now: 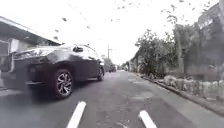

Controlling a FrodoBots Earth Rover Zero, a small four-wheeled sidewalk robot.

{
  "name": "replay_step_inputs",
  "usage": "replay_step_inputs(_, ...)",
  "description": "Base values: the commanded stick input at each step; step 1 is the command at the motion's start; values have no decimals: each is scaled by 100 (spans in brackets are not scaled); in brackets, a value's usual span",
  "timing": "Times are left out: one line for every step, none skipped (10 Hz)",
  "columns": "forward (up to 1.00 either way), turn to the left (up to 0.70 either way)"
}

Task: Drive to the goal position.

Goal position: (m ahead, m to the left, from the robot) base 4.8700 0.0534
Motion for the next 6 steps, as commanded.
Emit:
replay_step_inputs(85, 0)
replay_step_inputs(85, 0)
replay_step_inputs(85, 0)
replay_step_inputs(85, 0)
replay_step_inputs(85, 0)
replay_step_inputs(85, 0)
